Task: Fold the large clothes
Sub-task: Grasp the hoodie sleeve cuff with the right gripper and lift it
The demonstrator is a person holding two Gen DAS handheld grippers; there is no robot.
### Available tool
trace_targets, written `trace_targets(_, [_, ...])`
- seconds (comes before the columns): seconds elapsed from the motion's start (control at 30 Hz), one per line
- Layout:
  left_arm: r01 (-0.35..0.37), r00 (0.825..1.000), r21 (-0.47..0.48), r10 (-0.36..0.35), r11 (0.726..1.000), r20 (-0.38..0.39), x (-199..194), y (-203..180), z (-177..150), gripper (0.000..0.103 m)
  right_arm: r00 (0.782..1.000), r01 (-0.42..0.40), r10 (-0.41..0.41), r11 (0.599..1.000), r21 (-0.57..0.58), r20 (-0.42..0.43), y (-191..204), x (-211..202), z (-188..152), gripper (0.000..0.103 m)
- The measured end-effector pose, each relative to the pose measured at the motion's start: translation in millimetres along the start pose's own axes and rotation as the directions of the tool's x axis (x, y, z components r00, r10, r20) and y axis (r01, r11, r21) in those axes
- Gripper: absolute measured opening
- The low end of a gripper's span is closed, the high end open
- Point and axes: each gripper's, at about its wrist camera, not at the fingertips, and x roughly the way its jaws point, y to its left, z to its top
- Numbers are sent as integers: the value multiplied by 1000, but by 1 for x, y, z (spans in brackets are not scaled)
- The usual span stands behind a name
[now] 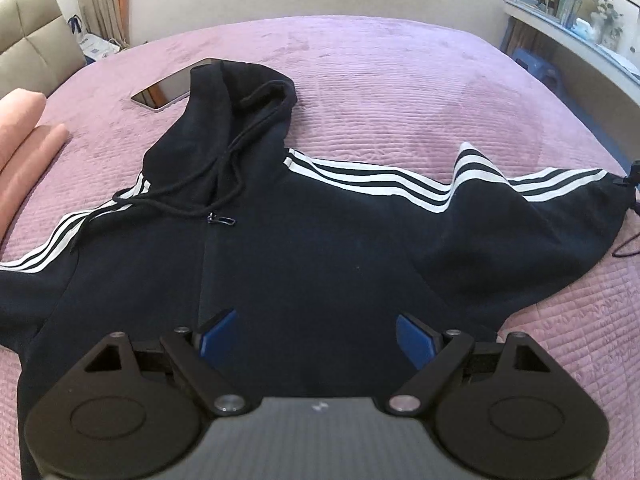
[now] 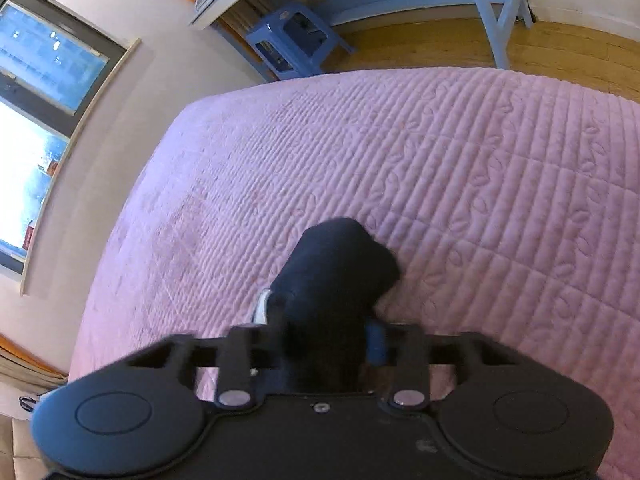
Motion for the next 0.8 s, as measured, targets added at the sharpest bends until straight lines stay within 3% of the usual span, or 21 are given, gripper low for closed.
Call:
trace_targets(0.1, [6, 1000, 0, -6, 1000, 5, -3, -1, -2, 82, 1000, -3, 4, 999, -39, 20, 5, -11, -1, 18])
trace_targets(0.17, [8, 1000, -8, -8, 1000, 11, -6, 3, -3, 81, 996, 27, -17, 993, -114, 86, 16, -37, -8, 18])
trace_targets(0.3, [-5, 999, -36, 6, 999, 36, -17, 20, -6, 80, 957, 106, -28, 960, -259, 287, 41, -113, -29, 18])
trace_targets(0.4, [5, 998, -75, -1, 997, 61, -27, 40, -8, 80, 939, 152, -32, 932, -329, 343, 59, -148, -55, 18])
trace_targets(0.53, [47, 997, -124, -39, 991, 70, -32, 74, -13, 79, 959, 155, -20, 869, -470, 281, 101, -151, -107, 18])
trace_targets(0.63, [55, 996, -157, -44, 986, 75, -40, 103, -12, 71, 973, 95, 53, 799, -594, 226, 150, -155, -166, 18])
trace_targets(0.8, [35, 991, -166, -13, 986, 135, -72, 166, -9, 71, 967, -137, 249, 696, -705, 58, 243, -177, -288, 18])
